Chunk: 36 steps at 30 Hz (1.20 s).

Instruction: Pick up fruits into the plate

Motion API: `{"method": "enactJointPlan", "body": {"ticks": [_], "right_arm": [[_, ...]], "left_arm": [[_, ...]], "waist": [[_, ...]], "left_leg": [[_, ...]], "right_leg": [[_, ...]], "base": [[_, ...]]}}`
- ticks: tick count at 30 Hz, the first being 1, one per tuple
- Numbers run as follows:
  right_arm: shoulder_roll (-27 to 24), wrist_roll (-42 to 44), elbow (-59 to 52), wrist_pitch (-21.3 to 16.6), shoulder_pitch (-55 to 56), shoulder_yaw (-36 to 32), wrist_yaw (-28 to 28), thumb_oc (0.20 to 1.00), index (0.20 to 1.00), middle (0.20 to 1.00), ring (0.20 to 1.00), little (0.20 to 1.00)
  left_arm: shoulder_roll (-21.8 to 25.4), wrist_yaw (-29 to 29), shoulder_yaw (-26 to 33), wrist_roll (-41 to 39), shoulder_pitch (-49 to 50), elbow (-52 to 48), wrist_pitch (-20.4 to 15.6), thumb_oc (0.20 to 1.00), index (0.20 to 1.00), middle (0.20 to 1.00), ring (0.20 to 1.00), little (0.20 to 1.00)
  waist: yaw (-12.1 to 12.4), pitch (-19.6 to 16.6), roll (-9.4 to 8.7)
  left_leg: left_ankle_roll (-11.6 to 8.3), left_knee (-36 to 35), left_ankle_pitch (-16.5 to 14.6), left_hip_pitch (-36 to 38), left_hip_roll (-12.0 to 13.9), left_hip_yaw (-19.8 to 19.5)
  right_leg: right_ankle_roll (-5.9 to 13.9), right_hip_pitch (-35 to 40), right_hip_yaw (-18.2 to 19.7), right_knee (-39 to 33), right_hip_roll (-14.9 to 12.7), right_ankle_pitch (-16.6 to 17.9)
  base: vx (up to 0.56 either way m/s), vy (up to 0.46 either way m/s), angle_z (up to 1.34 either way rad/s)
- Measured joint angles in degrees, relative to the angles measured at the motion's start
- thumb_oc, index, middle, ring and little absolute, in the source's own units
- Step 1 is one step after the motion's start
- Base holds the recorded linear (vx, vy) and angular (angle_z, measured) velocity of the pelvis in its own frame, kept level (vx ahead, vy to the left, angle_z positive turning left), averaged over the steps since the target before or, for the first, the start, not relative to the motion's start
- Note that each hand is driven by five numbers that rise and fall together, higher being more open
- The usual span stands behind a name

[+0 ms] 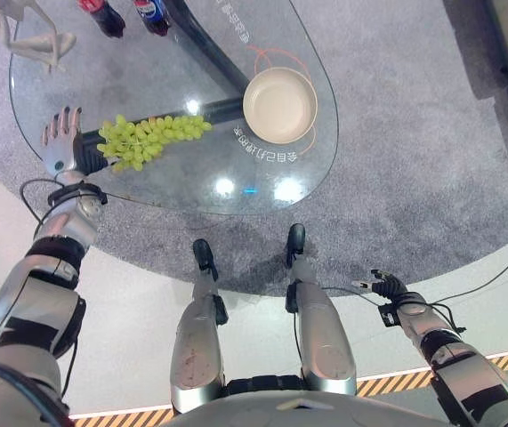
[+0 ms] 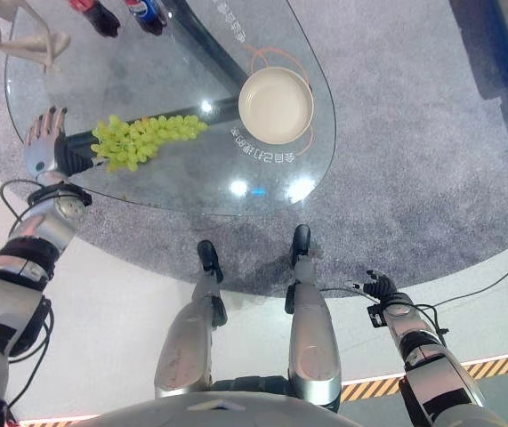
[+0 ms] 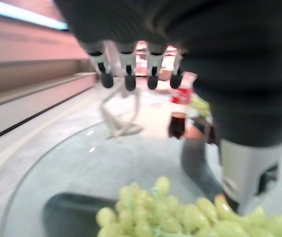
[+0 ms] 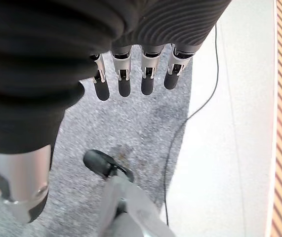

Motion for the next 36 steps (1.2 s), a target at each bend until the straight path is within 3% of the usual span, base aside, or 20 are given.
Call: {"method": "enactJointPlan", "body": {"ticks": [7, 14, 23, 36], "right_arm": [[-1.4, -0.3, -2.3, 0.4, -5.6, 2.6, -0.2, 1.000, 1.000, 1.000, 1.000, 1.000], [-2.6, -0.1, -3.2, 1.8, -7.5, 2.6, -0.8, 1.000, 1.000, 1.000, 1.000, 1.000], [-2.8, -0.1, -3.8, 2.0, -7.4, 2.7, -0.8, 1.000, 1.000, 1.000, 1.000, 1.000], [-3.0, -0.1, -3.8, -0.8, -5.6, 2.7, -1.2, 1.000, 1.000, 1.000, 1.000, 1.000]], "left_arm": [[0.0, -2.5, -6.6, 1.9, -5.6, 1.7, 2.1, 1.000, 1.000, 1.000, 1.000, 1.000], [-0.3, -4.0, -10.5, 3.9, -9.9, 1.7, 2.9, 1.000, 1.000, 1.000, 1.000, 1.000], [-1.1, -7.1, -11.9, 3.9, -12.9, 4.0, 4.6, 1.000, 1.000, 1.000, 1.000, 1.000], [-1.2, -4.2, -11.7, 3.2, -15.6, 9.8, 8.9, 1.000, 1.000, 1.000, 1.000, 1.000]], "waist": [[-2.4, 0.2, 0.18], [-3.0, 0.3, 0.48], [-4.5, 0.3, 0.46], [-6.0, 0.3, 0.35]], "left_leg": [[0.41, 3.1, 0.2, -6.5, -0.3, 0.5], [0.60, 5.1, 0.3, -11.1, -0.1, 0.7], [0.60, 7.0, 0.3, -15.2, 0.1, 0.8], [0.66, 8.2, 0.1, -19.4, 0.2, 0.9]], "right_leg": [[-0.05, -8.0, 1.9, 4.8, -0.7, -0.4], [-0.49, -13.9, 2.8, 8.5, -0.8, -1.0], [-0.71, -18.4, 3.5, 11.0, -0.8, -1.4], [-0.57, -23.0, 4.1, 12.5, -0.8, -1.8]], "base": [[0.01, 0.020, -0.04], [0.01, -0.003, -0.02], [0.00, 0.000, 0.00], [0.00, 0.007, -0.01]]}}
